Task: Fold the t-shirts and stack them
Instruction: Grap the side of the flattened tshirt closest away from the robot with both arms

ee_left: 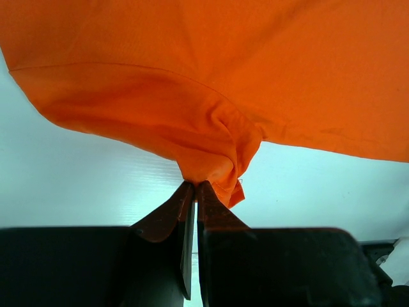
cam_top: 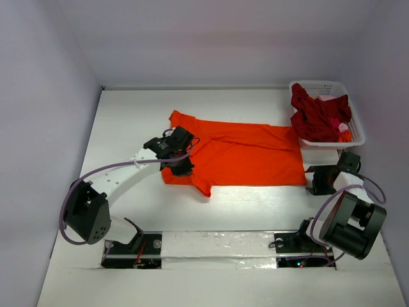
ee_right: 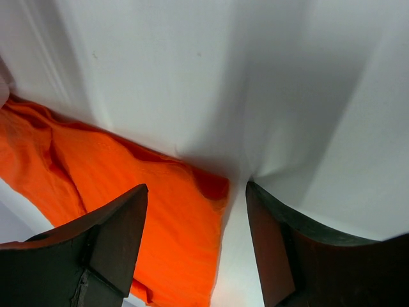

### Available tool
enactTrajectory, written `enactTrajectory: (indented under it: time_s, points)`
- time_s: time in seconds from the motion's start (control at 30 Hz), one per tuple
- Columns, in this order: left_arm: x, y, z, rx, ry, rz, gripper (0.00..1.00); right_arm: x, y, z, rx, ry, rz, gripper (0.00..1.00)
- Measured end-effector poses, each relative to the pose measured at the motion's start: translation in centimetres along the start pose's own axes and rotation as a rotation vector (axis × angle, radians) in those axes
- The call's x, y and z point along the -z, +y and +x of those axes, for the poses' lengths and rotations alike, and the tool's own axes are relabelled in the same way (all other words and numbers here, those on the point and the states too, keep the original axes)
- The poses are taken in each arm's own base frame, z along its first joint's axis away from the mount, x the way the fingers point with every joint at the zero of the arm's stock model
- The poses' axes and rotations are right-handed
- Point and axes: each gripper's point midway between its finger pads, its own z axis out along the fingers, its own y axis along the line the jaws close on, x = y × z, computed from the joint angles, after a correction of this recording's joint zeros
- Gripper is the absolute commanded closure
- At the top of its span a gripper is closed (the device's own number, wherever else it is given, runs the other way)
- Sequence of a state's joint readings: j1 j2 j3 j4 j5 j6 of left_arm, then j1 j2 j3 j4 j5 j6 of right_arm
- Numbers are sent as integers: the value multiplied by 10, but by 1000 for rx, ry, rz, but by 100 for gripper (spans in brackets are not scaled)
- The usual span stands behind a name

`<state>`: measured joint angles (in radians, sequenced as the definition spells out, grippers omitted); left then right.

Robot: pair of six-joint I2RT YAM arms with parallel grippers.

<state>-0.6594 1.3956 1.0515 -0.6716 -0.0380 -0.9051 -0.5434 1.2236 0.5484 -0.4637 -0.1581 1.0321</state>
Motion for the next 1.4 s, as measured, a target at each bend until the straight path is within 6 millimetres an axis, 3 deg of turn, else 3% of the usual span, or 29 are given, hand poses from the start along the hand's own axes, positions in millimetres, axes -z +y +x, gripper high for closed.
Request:
enactTrajectory:
  time_s: [0.37,0.57,1.4]
  points:
    - [0,0,0,0,0,0,100,-2,7,1,31,17,-33,32]
    - [0,0,0,0,0,0,100,-3,5,2,46,20,-37,43]
    - [0,0,0,0,0,0,100,2,-5,13,119,45,-57,46]
